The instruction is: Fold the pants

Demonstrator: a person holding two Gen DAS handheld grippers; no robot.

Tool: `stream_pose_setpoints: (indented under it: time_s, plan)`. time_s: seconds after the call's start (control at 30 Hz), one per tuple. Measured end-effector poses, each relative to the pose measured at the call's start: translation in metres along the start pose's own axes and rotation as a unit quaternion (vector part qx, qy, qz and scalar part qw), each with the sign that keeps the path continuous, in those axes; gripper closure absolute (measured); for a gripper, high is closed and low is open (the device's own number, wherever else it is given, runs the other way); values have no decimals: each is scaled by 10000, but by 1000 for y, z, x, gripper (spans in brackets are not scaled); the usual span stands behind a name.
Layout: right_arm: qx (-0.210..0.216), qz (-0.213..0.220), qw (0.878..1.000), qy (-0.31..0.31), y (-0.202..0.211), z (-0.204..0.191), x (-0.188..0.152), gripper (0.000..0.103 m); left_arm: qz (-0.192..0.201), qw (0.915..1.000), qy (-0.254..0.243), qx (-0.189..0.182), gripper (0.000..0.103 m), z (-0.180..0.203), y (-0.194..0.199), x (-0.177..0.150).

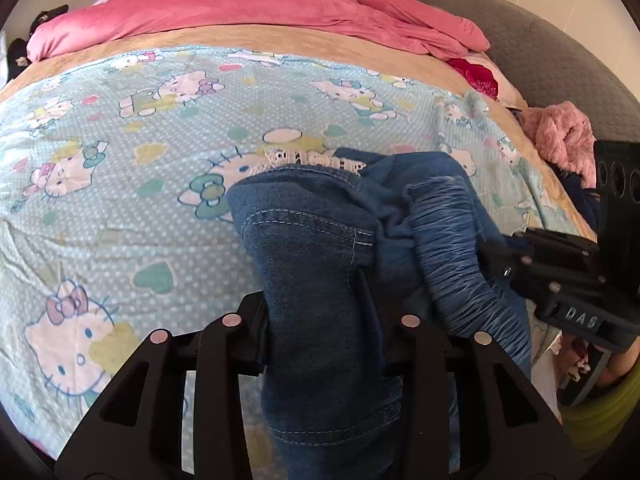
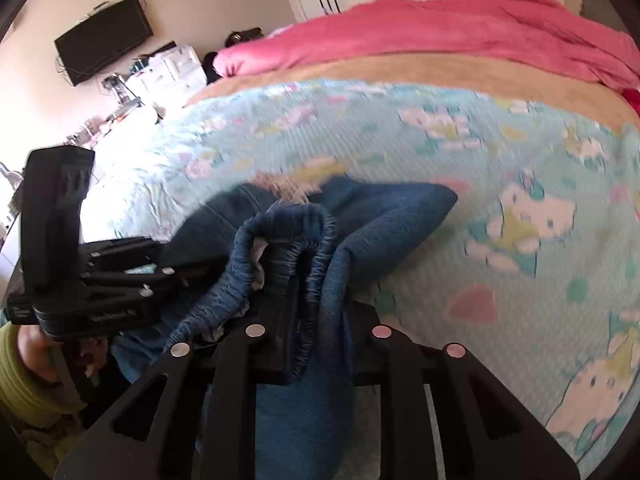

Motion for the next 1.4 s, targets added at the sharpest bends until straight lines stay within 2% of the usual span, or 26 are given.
stream_pose_setpoints:
  time_s: [0.5, 0.7, 0.9, 0.97, 1.0, 1.03, 1.1, 1.17, 1.23, 1.4]
  plan:
    - [-272, 354, 9984, 359, -28, 7, 83, 87, 423, 9989, 82, 184, 76, -24, 2, 75]
    - [-426, 359, 9976, 414, -42, 10, 94, 87, 494, 9984, 93, 261, 76, -30, -7, 87]
    - [-765, 288, 9956, 467, -51, 19, 88, 86, 473, 9982, 136, 354, 75, -35, -18, 84]
    - [-822, 259, 9954, 419, -54, 24, 84, 83, 442, 9981, 122, 407, 71, -37, -21, 82]
    - [-834, 249, 9955, 375, -55, 26, 82, 75, 425, 9981, 127, 428, 70, -38, -23, 81]
    - [-850, 238, 9955, 331, -55, 29, 80, 60, 408, 9981, 155, 435, 67, -39, -24, 80]
    - [-911, 279, 9951, 256, -54, 33, 78, 49, 382, 9981, 214, 442, 63, -42, -26, 77]
    - [-971, 279, 9946, 239, -53, 36, 76, 48, 377, 9980, 233, 458, 58, -44, -27, 75]
    - [-1066, 237, 9938, 208, -53, 39, 74, 40, 365, 9979, 216, 485, 52, -45, -27, 73]
    - [-1275, 84, 9915, 225, -56, 43, 68, 39, 353, 9979, 202, 501, 45, -45, -26, 70]
Point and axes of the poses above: each gripper's, at about its wrist camera, not at the fingertips, and y roughly against the way its jaws point, z to its right, x to its top, the point moved 5 cm from there along -y, roughly the way its jaws point, and after that the axes turned 1 degree about -z, right-handed, at the moved point
